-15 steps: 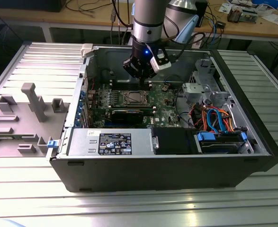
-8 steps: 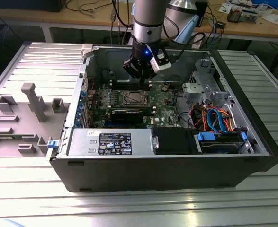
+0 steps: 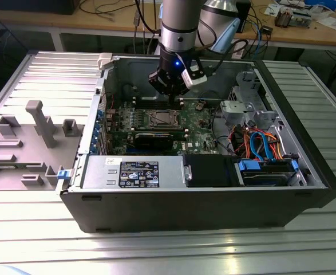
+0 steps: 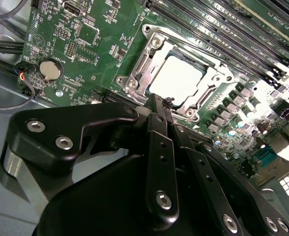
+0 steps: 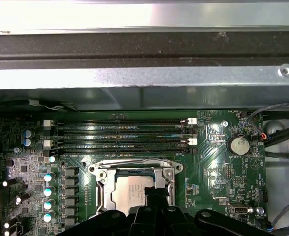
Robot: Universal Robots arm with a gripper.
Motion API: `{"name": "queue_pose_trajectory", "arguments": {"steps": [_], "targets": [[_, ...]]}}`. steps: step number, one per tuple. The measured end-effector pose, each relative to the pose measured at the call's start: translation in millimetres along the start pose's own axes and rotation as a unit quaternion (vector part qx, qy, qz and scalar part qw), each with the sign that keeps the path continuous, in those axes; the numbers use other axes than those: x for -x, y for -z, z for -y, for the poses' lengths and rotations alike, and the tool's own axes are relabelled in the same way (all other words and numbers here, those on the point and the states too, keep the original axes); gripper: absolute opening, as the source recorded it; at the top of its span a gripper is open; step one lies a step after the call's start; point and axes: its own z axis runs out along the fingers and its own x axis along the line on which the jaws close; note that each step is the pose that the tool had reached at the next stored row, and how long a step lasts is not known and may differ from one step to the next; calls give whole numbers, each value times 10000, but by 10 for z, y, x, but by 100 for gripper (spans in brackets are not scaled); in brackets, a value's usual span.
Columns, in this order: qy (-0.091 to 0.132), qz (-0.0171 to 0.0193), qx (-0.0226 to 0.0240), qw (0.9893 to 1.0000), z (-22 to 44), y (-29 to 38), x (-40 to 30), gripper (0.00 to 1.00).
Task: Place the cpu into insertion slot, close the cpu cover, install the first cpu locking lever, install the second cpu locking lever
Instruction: 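Install the second cpu locking lever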
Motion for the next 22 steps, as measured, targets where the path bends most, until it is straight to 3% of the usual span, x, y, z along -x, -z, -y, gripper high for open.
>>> {"name": "queue_pose_trajectory", "arguments": {"steps": [4, 5, 10, 22], "targets": [[0, 0, 0, 10000, 19, 1, 0, 11], [0, 0, 0, 10000, 116, 6, 2, 11], [0, 0, 0, 10000, 205, 9, 4, 11], [0, 0, 0, 10000, 226, 11, 4, 11]]}}
